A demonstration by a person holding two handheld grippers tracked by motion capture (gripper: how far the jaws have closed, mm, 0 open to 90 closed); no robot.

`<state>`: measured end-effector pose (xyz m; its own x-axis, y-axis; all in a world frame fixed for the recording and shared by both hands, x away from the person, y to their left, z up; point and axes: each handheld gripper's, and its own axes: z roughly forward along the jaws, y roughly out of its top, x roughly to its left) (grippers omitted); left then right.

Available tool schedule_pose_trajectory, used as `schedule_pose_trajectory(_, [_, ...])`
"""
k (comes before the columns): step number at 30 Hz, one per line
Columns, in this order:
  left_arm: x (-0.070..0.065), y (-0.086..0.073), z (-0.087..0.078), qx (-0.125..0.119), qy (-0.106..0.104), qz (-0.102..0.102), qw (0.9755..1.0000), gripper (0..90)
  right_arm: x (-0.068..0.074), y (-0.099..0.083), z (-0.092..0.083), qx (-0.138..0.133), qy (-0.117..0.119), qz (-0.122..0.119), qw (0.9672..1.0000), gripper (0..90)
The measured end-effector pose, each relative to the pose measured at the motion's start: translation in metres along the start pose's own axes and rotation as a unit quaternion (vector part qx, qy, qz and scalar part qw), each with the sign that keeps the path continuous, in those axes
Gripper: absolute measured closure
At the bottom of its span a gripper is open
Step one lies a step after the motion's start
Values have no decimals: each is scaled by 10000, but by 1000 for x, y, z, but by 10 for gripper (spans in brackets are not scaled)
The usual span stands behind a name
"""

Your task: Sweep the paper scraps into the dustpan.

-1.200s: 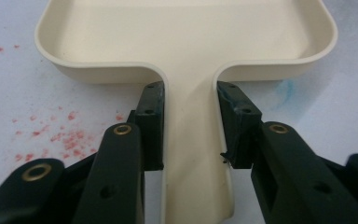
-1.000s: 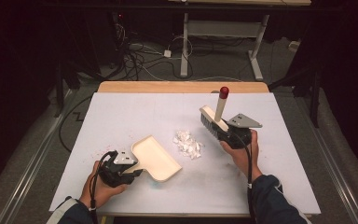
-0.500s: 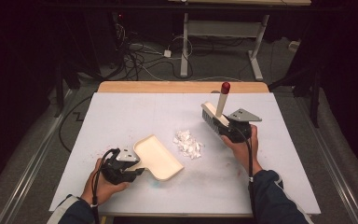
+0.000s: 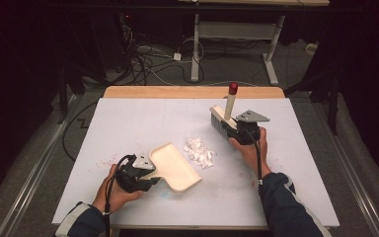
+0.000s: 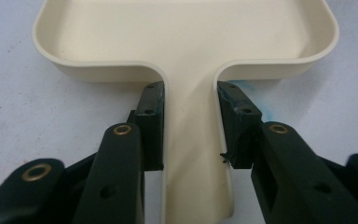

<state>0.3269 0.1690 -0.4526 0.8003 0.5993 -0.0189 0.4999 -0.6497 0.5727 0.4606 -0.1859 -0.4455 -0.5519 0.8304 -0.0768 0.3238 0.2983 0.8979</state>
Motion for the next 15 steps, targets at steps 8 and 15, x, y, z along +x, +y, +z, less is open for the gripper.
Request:
schedule_pose_trajectory(8, [1, 0, 2, 19, -53, -48, 10000, 637, 10, 5, 17, 17, 5, -158, 9999, 675])
schedule_pose_trajectory(15, [4, -2, 5, 48, -118, -85, 9999, 637, 25, 2, 22, -44, 205, -315, 9993, 675])
